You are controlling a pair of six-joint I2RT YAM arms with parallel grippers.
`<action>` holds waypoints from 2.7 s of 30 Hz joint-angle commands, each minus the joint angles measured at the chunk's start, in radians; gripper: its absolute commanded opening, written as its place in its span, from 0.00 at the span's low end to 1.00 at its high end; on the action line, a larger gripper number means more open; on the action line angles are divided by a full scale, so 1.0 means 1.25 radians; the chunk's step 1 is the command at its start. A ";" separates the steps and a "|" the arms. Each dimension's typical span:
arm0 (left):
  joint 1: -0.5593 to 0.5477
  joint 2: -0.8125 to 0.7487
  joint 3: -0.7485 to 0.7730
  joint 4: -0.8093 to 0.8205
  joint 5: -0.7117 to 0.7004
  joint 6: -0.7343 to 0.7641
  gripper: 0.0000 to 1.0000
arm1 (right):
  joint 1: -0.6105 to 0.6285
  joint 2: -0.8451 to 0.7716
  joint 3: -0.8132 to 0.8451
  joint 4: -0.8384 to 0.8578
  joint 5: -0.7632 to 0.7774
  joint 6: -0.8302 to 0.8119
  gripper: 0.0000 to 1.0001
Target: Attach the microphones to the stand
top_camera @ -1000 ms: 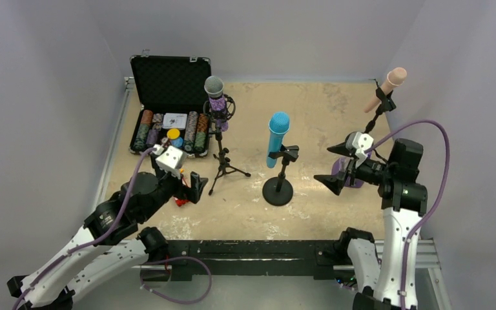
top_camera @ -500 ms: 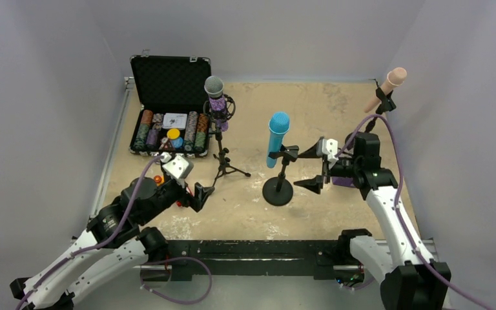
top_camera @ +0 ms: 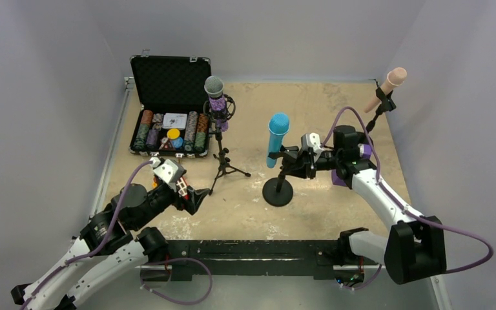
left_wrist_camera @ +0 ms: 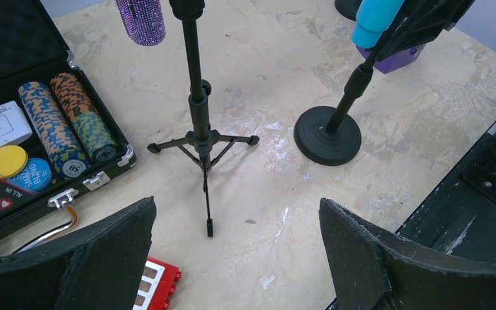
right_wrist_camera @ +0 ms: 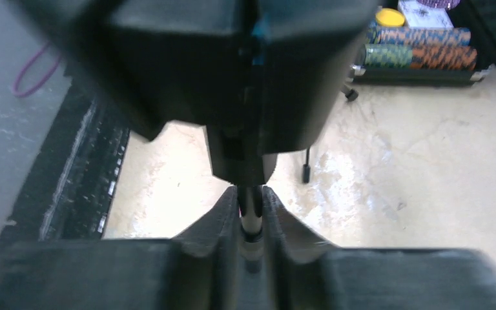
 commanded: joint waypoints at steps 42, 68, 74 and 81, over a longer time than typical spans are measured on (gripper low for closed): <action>0.003 -0.014 -0.007 -0.011 -0.063 -0.007 1.00 | -0.013 0.485 0.490 0.196 0.134 0.138 0.23; 0.003 -0.043 0.011 -0.036 -0.033 -0.023 1.00 | -0.072 0.238 0.355 0.022 0.231 0.130 0.70; 0.002 -0.048 0.013 -0.047 -0.028 -0.040 1.00 | -0.085 0.143 0.320 -0.071 0.256 0.118 0.73; 0.003 -0.059 0.023 -0.076 -0.038 -0.085 1.00 | -0.087 0.009 0.318 -0.277 0.275 0.039 0.75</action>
